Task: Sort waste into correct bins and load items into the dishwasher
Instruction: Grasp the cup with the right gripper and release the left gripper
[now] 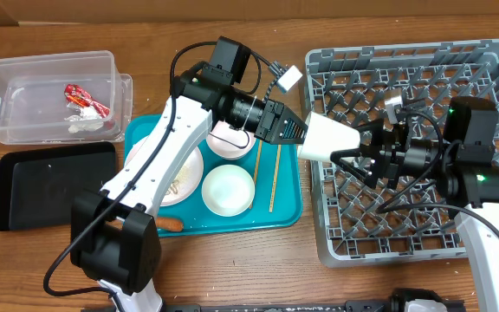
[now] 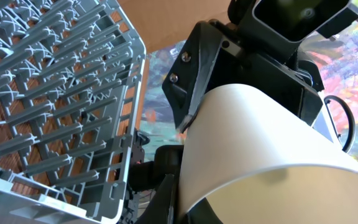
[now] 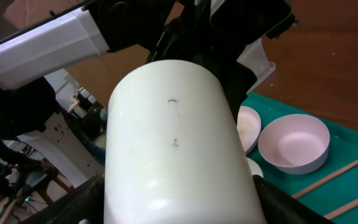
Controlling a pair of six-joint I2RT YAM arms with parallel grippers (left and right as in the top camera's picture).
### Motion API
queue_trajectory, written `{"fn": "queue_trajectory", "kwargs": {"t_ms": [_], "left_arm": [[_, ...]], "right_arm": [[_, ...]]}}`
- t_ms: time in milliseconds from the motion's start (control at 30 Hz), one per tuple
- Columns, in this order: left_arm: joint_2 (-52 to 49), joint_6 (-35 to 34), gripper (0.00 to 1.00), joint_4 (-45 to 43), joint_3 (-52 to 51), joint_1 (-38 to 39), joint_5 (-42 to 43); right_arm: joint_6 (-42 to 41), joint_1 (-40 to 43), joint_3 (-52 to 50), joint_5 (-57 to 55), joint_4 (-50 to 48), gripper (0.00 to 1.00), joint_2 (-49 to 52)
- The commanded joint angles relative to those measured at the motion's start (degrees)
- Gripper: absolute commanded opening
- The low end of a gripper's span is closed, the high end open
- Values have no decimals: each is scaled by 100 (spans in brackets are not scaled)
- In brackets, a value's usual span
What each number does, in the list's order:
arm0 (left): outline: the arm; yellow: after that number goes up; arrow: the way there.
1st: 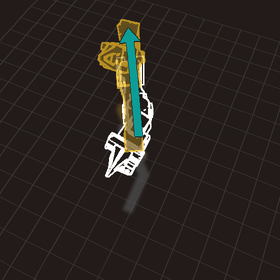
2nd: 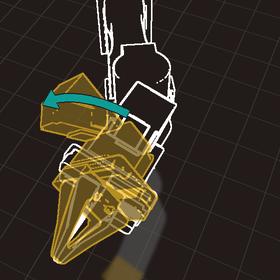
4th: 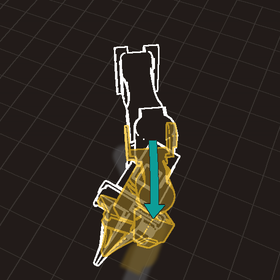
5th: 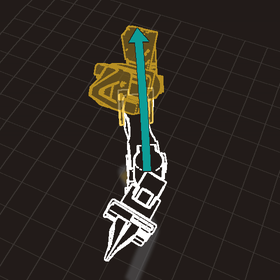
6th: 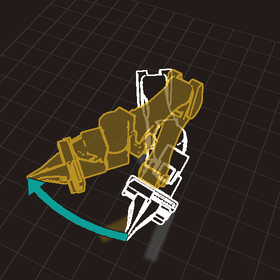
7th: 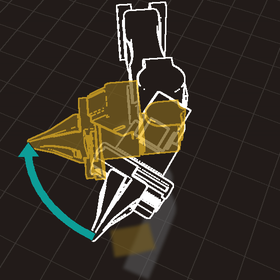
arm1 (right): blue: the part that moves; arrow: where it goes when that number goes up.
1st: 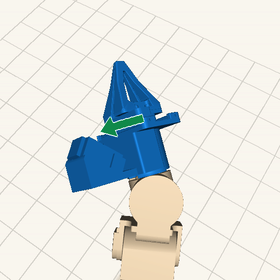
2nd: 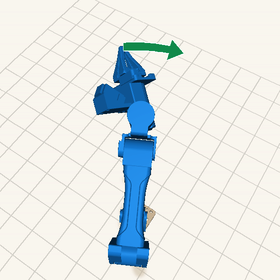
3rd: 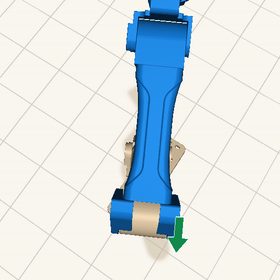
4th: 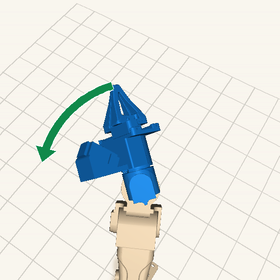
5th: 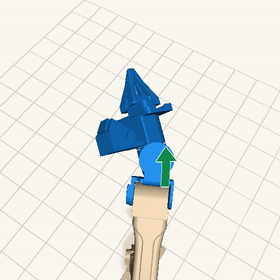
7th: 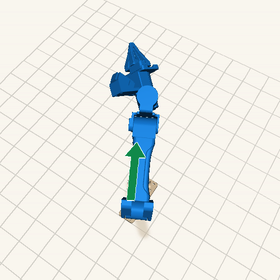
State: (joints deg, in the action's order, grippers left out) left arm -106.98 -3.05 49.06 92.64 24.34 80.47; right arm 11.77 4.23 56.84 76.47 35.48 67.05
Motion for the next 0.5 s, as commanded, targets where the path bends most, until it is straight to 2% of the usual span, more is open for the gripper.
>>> {"fn": "queue_trajectory", "kwargs": {"t_ms": [0, 467], "left_arm": [[-70, 0, 4, 17, 83, 50, -98], [-70, -44, 4, -7, 83, 50, -96]], "right_arm": [[26, -2, 140, 11, -90, 76, -13], [28, -293, 140, 11, -74, 76, -9]]}}
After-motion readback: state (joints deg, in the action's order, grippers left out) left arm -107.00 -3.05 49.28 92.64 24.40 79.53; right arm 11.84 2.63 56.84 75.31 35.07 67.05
